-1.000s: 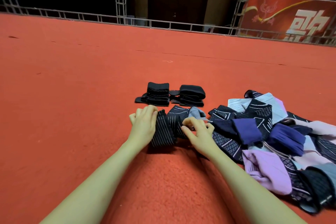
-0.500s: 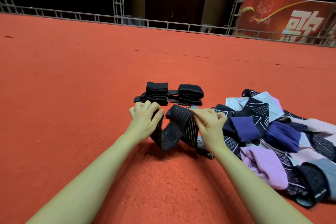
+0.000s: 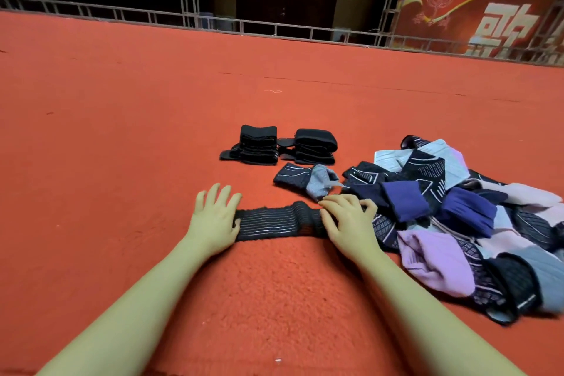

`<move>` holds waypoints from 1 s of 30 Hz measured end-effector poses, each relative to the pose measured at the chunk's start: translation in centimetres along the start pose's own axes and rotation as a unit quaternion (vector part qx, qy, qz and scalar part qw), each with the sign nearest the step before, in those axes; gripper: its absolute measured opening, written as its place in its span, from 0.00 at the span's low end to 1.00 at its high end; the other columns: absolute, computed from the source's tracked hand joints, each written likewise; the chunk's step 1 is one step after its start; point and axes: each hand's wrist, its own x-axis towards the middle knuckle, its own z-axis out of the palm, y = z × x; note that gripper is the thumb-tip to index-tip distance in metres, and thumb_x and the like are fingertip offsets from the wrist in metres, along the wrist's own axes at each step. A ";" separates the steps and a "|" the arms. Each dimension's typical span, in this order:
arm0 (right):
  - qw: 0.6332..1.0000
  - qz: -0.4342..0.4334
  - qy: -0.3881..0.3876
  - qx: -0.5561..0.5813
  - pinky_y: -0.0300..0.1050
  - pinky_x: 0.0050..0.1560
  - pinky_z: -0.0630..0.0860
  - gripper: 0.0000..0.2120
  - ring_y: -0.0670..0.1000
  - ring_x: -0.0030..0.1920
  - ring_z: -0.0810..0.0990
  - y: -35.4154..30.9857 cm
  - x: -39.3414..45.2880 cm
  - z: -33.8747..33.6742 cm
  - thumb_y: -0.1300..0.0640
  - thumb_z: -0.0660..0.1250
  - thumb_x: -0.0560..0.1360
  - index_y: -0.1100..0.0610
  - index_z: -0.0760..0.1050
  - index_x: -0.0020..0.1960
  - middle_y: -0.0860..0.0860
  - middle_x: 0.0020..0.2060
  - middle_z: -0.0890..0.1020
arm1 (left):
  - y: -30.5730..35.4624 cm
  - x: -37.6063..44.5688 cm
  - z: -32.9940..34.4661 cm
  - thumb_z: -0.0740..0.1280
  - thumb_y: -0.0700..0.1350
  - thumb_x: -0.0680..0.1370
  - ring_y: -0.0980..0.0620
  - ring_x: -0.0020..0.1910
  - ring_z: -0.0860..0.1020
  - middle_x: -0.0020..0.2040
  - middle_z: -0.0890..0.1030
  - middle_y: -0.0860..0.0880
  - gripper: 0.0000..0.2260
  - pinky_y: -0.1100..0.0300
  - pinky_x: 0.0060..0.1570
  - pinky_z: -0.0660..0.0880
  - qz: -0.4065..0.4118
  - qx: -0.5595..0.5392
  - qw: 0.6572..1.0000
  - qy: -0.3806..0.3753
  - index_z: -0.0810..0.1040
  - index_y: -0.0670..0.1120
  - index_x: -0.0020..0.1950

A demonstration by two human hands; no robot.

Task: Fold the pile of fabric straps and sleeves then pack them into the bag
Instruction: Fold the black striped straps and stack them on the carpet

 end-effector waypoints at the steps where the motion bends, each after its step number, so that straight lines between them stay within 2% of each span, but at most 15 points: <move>1: 1.000 0.025 -0.001 -0.017 0.47 0.49 0.55 0.18 0.51 0.51 0.78 -0.2 0.0 0.2 0.45 0.55 0.74 0.50 0.82 0.47 0.43 0.48 0.82 | 0.0 -0.5 0.1 0.75 0.47 0.64 0.36 0.61 0.75 0.60 0.78 0.39 0.21 0.41 0.59 0.66 -0.014 0.008 0.999 -0.029 0.80 0.42 0.56; 4: 0.994 0.031 -0.059 -0.085 0.49 0.51 0.56 0.23 0.55 0.53 0.78 -0.1 -0.6 1.0 0.38 0.55 0.70 0.52 0.82 0.46 0.47 0.52 0.82 | 0.2 -1.6 -0.4 0.73 0.43 0.69 0.35 0.67 0.70 0.67 0.74 0.38 0.21 0.40 0.65 0.58 -0.065 0.020 0.996 -0.055 0.79 0.42 0.61; 6: 0.989 0.019 -0.094 -0.116 0.50 0.53 0.56 0.25 0.56 0.54 0.79 0.3 -1.2 1.4 0.36 0.55 0.69 0.53 0.81 0.45 0.50 0.54 0.82 | 0.2 -1.9 -0.3 0.71 0.38 0.69 0.34 0.65 0.71 0.66 0.74 0.37 0.20 0.39 0.63 0.60 -0.077 0.048 0.996 0.001 0.79 0.43 0.62; 7: 0.987 0.020 -0.103 -0.122 0.51 0.53 0.57 0.25 0.57 0.55 0.79 0.5 -1.5 1.5 0.36 0.55 0.69 0.53 0.81 0.45 0.51 0.54 0.82 | 0.1 -2.1 -0.3 0.66 0.37 0.71 0.34 0.65 0.72 0.66 0.74 0.37 0.20 0.39 0.63 0.59 -0.076 0.056 0.995 0.039 0.79 0.44 0.63; 9: 0.986 0.025 -0.105 -0.130 0.51 0.53 0.57 0.25 0.57 0.54 0.80 0.7 -1.7 1.3 0.37 0.56 0.69 0.54 0.81 0.44 0.53 0.54 0.83 | 0.0 -2.3 -0.5 0.57 0.37 0.73 0.34 0.65 0.71 0.68 0.72 0.38 0.24 0.41 0.62 0.58 -0.075 0.049 0.991 0.103 0.75 0.48 0.68; 10: 0.985 0.026 -0.105 -0.135 0.51 0.53 0.58 0.24 0.57 0.53 0.80 0.8 -1.7 1.1 0.38 0.57 0.68 0.55 0.81 0.44 0.53 0.53 0.83 | -0.1 -2.4 -0.7 0.57 0.36 0.72 0.34 0.66 0.70 0.70 0.70 0.38 0.26 0.41 0.63 0.58 -0.079 0.048 0.989 0.119 0.72 0.50 0.70; 12: 0.984 0.018 -0.105 -0.141 0.51 0.52 0.58 0.24 0.57 0.52 0.80 0.9 -1.6 1.0 0.38 0.61 0.67 0.56 0.81 0.46 0.53 0.53 0.83 | -0.3 -2.7 -0.7 0.65 0.36 0.72 0.33 0.68 0.67 0.72 0.67 0.39 0.31 0.40 0.63 0.58 -0.107 0.032 0.986 0.125 0.65 0.54 0.73; 14: 0.984 0.011 -0.105 -0.143 0.50 0.51 0.57 0.25 0.57 0.53 0.80 1.2 -1.5 1.2 0.37 0.60 0.68 0.57 0.81 0.49 0.52 0.54 0.82 | -0.6 -2.9 -0.9 0.74 0.43 0.71 0.32 0.67 0.68 0.73 0.66 0.38 0.36 0.38 0.62 0.61 -0.145 -0.001 0.983 0.110 0.60 0.55 0.74; 16: 0.985 0.021 -0.102 -0.135 0.50 0.51 0.57 0.26 0.57 0.54 0.79 1.1 -1.5 1.4 0.38 0.59 0.70 0.57 0.80 0.52 0.53 0.55 0.81 | -1.1 -3.2 -1.0 0.76 0.49 0.69 0.32 0.65 0.70 0.72 0.66 0.37 0.38 0.37 0.60 0.65 -0.167 -0.007 0.981 0.100 0.59 0.55 0.74; 19: 0.987 0.082 -0.080 -0.111 0.53 0.55 0.58 0.21 0.59 0.58 0.76 0.8 -1.4 1.8 0.46 0.66 0.75 0.61 0.77 0.58 0.56 0.60 0.78 | -1.8 -3.5 -0.6 0.77 0.41 0.67 0.31 0.66 0.68 0.72 0.67 0.37 0.41 0.37 0.61 0.63 -0.173 0.001 0.981 0.091 0.60 0.54 0.75; 21: 0.987 0.105 -0.066 -0.104 0.57 0.57 0.61 0.21 0.60 0.59 0.76 0.4 -1.4 2.2 0.50 0.71 0.73 0.64 0.76 0.59 0.59 0.61 0.77 | -1.9 -3.5 -0.6 0.76 0.36 0.66 0.31 0.67 0.67 0.72 0.66 0.38 0.40 0.38 0.62 0.62 -0.179 0.001 0.981 0.077 0.64 0.53 0.75; 23: 0.986 0.108 -0.064 -0.107 0.59 0.55 0.67 0.24 0.61 0.56 0.77 0.2 -1.6 2.4 0.52 0.75 0.69 0.65 0.76 0.58 0.60 0.58 0.78 | -1.8 -3.5 -0.7 0.76 0.36 0.66 0.32 0.68 0.67 0.72 0.67 0.38 0.36 0.37 0.62 0.63 -0.169 -0.006 0.983 0.072 0.69 0.50 0.72; 26: 0.987 0.109 -0.047 -0.104 0.60 0.53 0.70 0.27 0.62 0.56 0.77 0.1 -1.7 2.6 0.51 0.77 0.66 0.66 0.76 0.58 0.62 0.58 0.78 | -1.0 -3.1 -1.0 0.75 0.42 0.69 0.34 0.66 0.71 0.69 0.71 0.38 0.27 0.37 0.60 0.68 -0.118 -0.031 0.989 0.084 0.75 0.45 0.68; 28: 0.988 0.119 -0.019 -0.096 0.61 0.54 0.69 0.28 0.64 0.58 0.76 0.1 -1.7 2.5 0.50 0.75 0.68 0.67 0.75 0.60 0.63 0.61 0.76 | 0.3 -2.7 -1.3 0.66 0.49 0.74 0.35 0.65 0.73 0.68 0.73 0.38 0.22 0.38 0.59 0.70 -0.094 -0.043 0.992 0.075 0.76 0.46 0.67; 30: 0.987 0.141 0.007 -0.080 0.61 0.56 0.67 0.26 0.65 0.59 0.74 0.4 -1.8 2.3 0.46 0.69 0.71 0.66 0.75 0.58 0.64 0.62 0.75 | 1.9 -2.2 -1.7 0.56 0.55 0.75 0.37 0.64 0.74 0.67 0.74 0.39 0.25 0.39 0.59 0.71 -0.082 -0.077 0.993 0.023 0.76 0.47 0.67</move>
